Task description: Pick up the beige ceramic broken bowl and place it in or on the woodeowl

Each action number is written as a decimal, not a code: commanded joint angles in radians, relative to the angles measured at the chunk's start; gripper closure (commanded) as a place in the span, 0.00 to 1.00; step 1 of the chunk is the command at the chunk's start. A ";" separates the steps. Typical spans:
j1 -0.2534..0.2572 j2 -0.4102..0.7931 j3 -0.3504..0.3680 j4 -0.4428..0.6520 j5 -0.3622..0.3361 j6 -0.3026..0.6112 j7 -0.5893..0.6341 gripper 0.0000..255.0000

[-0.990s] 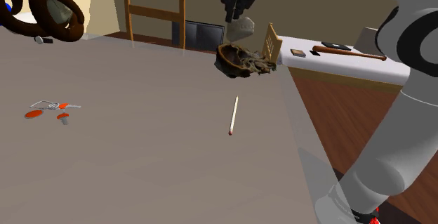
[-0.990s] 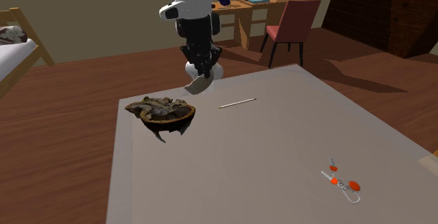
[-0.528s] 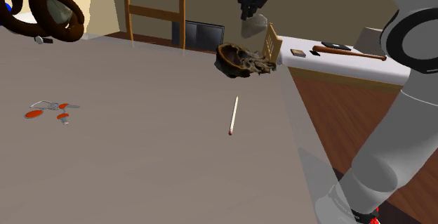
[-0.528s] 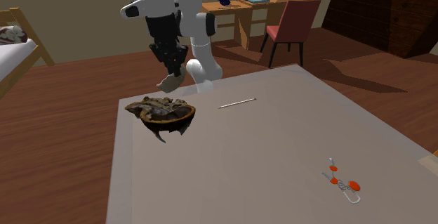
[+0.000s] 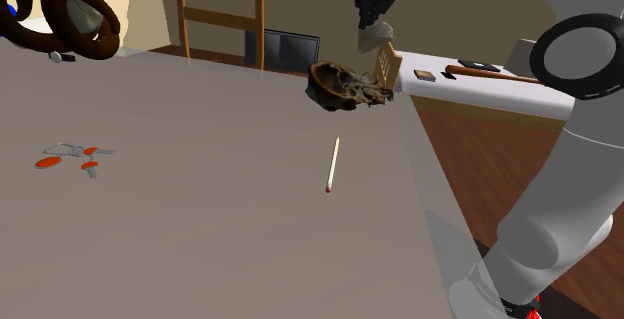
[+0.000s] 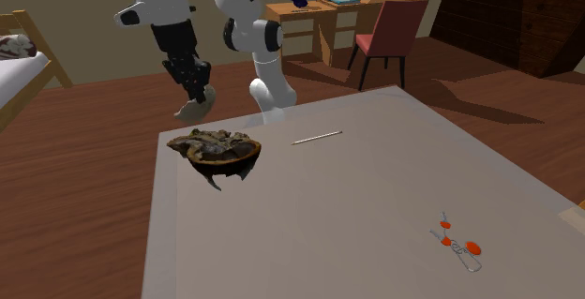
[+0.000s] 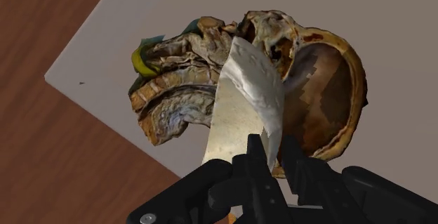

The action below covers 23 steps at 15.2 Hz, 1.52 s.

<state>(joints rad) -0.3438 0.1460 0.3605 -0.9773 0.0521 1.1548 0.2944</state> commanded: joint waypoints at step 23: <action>-0.045 -0.181 -0.028 -0.436 0.062 0.260 -0.072 0.00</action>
<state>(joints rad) -0.3887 -0.0355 0.3324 -1.4118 0.1149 1.4142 0.2223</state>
